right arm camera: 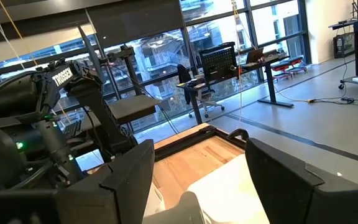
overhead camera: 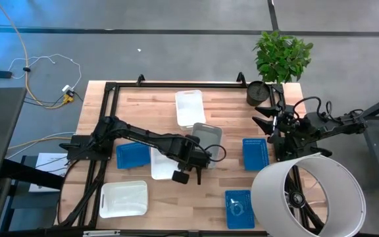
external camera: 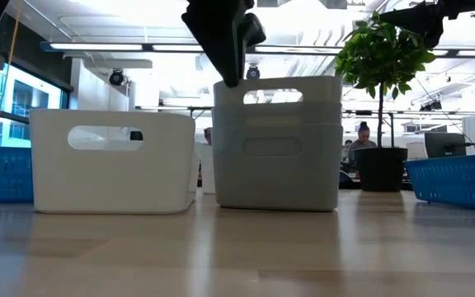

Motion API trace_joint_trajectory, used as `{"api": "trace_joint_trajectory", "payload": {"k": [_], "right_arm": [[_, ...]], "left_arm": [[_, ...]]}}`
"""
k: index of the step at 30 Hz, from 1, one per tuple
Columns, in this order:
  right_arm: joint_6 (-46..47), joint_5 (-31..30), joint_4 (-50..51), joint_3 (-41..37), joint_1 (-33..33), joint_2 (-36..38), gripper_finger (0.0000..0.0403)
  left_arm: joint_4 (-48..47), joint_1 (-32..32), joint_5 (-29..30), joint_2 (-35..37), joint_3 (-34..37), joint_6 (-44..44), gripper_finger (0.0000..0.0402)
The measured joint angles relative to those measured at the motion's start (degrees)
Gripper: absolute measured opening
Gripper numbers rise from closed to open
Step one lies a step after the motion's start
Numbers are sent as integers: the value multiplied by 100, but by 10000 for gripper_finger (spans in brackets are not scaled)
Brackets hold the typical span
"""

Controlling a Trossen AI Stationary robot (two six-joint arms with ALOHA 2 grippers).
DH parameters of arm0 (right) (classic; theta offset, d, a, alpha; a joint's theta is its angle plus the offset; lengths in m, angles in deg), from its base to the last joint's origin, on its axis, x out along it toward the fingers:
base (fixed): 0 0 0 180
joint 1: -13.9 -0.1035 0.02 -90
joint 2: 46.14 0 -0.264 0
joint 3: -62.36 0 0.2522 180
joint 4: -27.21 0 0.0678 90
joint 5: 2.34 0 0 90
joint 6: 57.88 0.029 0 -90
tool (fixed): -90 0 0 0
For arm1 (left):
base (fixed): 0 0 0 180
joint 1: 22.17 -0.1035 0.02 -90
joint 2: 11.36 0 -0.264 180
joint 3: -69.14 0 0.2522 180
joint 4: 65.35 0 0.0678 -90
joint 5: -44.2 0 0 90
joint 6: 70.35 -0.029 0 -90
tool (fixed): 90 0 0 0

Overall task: Stack baskets by color
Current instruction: Stack the gray bin on top of the other bottom gray bins, then stack the top middle white bin on top of the other middle white bin

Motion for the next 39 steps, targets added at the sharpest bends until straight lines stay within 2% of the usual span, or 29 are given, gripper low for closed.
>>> {"api": "trace_joint_trajectory", "payload": {"k": [7,13,18,21,23,28,35,39], "right_arm": [[0,0,-2,0,0,0,240],[0,0,-2,0,-2,0,240],[0,0,-2,0,0,1,240],[26,1,-2,0,-1,0,240],[26,2,-2,0,-2,0,240],[38,54,-6,0,-2,0,240],[46,63,-5,0,-2,0,240],[19,66,-5,0,-2,0,240]], "left_arm": [[-6,-11,-21,15,-1,55,170],[-91,-90,-185,456,-10,123,236],[131,-317,-553,1113,-8,188,251],[821,-434,-578,1578,19,350,247],[1599,-507,-580,1933,230,458,242],[3473,-694,-565,3019,1567,723,230],[6744,-781,-549,4584,4416,1611,214],[8363,-664,-363,5115,5759,2060,208]]}}
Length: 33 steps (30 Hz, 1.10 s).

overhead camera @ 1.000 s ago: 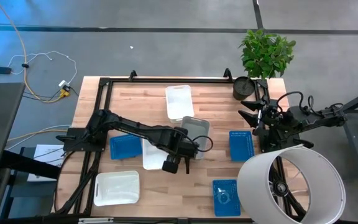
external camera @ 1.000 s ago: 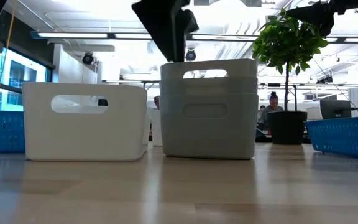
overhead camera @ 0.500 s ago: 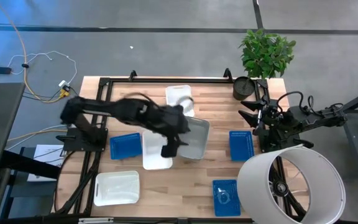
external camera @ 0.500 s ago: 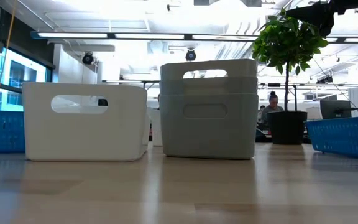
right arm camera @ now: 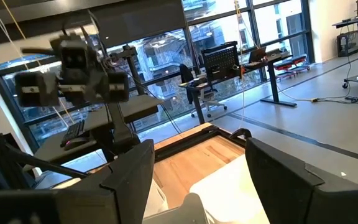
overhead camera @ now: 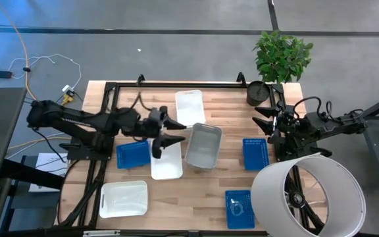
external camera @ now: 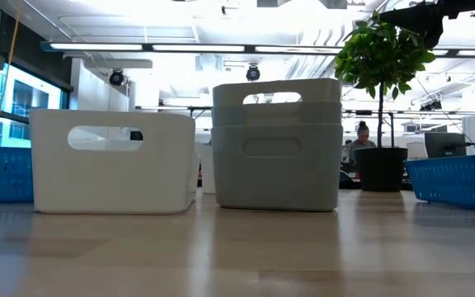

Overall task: Stack baskets by color
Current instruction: Stack the top middle white bin on top of the other middle white bin

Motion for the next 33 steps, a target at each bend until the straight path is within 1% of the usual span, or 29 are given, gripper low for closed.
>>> {"api": "trace_joint_trajectory", "payload": {"k": [2,4,7,20,29,33], "right_arm": [[-13,2,0,0,0,0,240],[-13,2,0,0,0,0,240],[-13,2,0,0,0,0,240],[-15,4,0,0,0,0,240],[-11,2,0,0,0,0,240],[-13,2,0,0,0,0,240]], "left_arm": [[544,54,144,160,454,95,207],[881,100,280,277,777,132,207],[974,122,500,349,1001,134,207],[969,93,673,362,1011,78,207],[921,93,907,362,1011,-493,207],[921,91,973,360,1009,-567,207]]}}
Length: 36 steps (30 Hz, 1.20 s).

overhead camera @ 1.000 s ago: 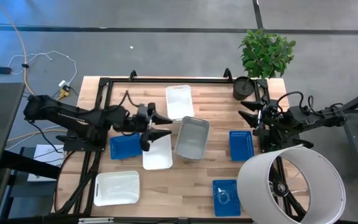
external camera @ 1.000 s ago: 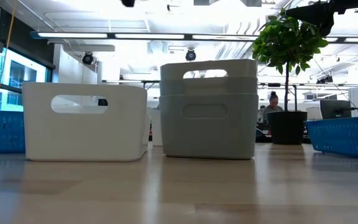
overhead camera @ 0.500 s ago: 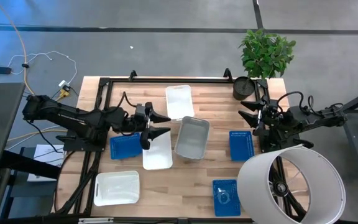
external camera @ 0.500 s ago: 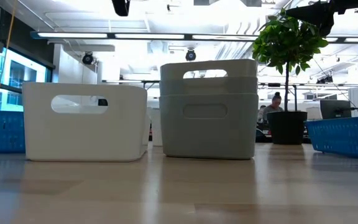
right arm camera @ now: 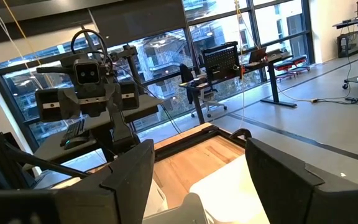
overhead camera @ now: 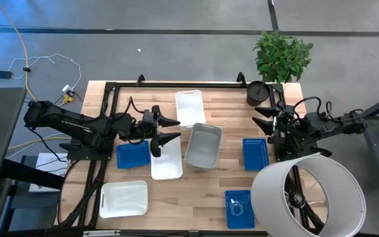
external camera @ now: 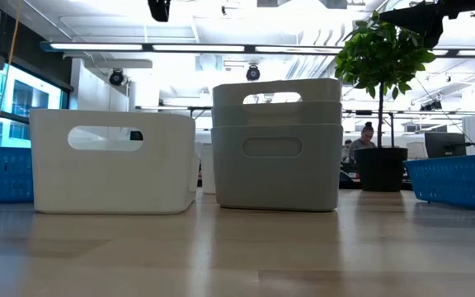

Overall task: Stack baskets by color
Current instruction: Stack the top middle white bin on top of the other middle white bin

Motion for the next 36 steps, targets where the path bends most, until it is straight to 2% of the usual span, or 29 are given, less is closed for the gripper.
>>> {"api": "trace_joint_trajectory", "payload": {"k": [14,25,36], "right_arm": [[6,0,0,0,0,0,240],[146,-44,0,0,0,0,240],[150,-44,0,0,0,0,240]], "left_arm": [[2,2,3,-2,-2,46,207],[2,2,455,-9,-2,44,207],[2,4,467,-9,-2,-194,207]]}}
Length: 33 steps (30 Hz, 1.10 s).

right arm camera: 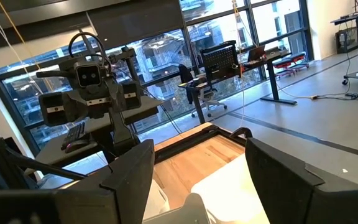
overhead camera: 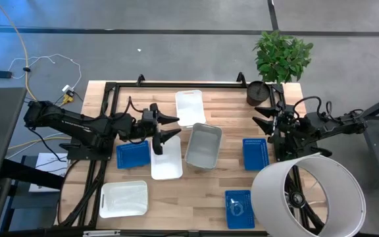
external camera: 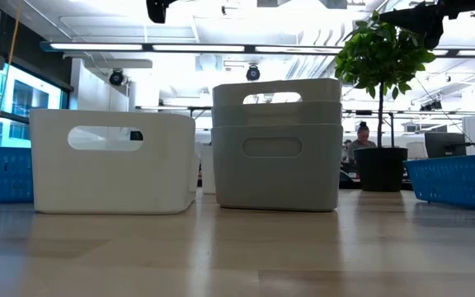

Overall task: Stack baskets by color
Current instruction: Stack the top middle white bin on top of the other middle white bin

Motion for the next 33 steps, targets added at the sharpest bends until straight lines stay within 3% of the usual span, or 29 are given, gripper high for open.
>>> {"api": "trace_joint_trajectory", "payload": {"k": [10,15,17,21,28,31,33], "right_arm": [[-2,0,0,0,0,0,240],[-2,0,0,0,0,0,240],[-2,-1,0,0,0,0,240],[-2,0,0,0,0,0,240],[-4,-2,0,0,0,0,240],[-4,0,2,0,0,0,240],[-4,-1,4,0,0,0,240]], "left_arm": [[-89,-68,581,0,-44,15,228],[-1664,-483,672,-140,-823,399,264],[-2352,-689,987,-321,-1214,539,274],[-3115,-1226,1200,-781,-1669,881,282],[-3573,-2113,253,-1725,-1687,2720,282],[-4076,-2248,-443,-1948,-1681,2976,282],[-4306,-2183,-531,-1954,-1681,2998,282]]}}
